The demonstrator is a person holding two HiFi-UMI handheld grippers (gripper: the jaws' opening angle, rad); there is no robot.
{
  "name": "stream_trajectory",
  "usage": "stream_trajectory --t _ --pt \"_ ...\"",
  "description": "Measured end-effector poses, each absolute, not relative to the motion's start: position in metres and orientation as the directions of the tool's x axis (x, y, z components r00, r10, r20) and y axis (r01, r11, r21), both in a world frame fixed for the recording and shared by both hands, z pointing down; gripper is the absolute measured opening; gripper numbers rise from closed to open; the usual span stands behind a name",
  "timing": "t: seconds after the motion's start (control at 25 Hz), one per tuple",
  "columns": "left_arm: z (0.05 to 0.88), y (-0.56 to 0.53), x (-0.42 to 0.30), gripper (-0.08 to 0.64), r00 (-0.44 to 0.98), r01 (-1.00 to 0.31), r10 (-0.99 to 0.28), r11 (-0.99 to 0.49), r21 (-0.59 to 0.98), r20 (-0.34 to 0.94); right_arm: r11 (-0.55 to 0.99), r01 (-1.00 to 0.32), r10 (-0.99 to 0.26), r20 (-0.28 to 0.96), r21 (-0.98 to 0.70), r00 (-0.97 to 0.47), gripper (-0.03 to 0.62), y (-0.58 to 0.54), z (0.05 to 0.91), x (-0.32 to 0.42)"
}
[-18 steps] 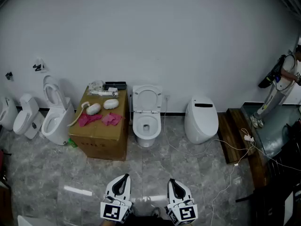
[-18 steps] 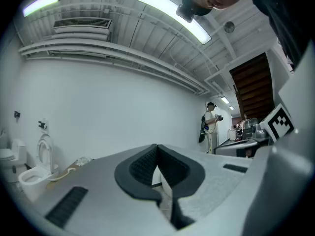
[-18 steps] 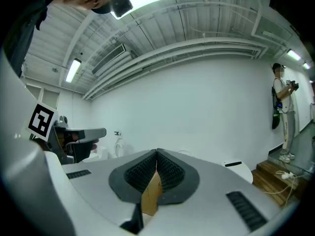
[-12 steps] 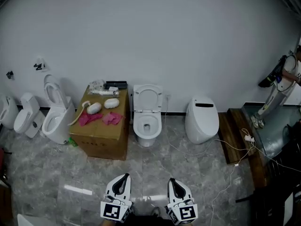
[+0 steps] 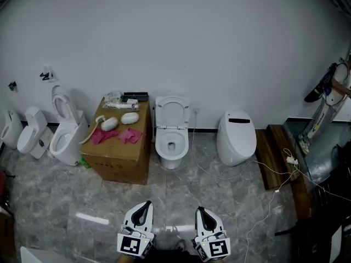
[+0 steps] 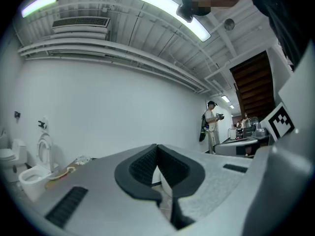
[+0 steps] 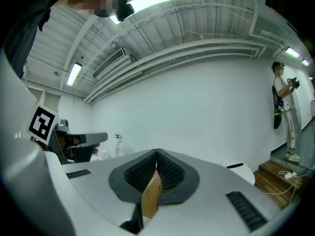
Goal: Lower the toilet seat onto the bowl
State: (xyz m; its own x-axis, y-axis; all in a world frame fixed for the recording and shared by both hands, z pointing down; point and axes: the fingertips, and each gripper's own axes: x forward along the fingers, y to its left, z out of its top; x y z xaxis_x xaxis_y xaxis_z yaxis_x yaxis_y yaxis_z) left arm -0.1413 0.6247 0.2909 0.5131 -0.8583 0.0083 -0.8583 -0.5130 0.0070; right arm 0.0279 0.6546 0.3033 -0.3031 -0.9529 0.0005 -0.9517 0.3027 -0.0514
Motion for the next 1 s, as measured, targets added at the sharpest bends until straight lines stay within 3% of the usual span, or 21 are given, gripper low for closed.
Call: stream_trajectory --t 0.6,0.8,1.0 --pt "0.304 0.616 -0.094 0.008 0.469 -0.883 -0.883 -0.469 0.018 0.005 0.360 -0.931 -0.932 0.022 -0.055 -0.362 0.028 0.628 0.324 0.071" --pt "0.306 0.570 -0.099 0.008 0.460 -0.886 -0.886 -0.462 0.035 -0.053 0.361 -0.931 -0.931 0.033 -0.057 -0.363 0.028 0.591 0.332 0.069" --pt "0.318 0.494 -0.105 0.009 0.463 -0.884 -0.886 -0.464 0.061 -0.019 0.351 -0.935 -0.934 0.056 -0.043 -0.353 0.028 0.521 0.344 0.063"
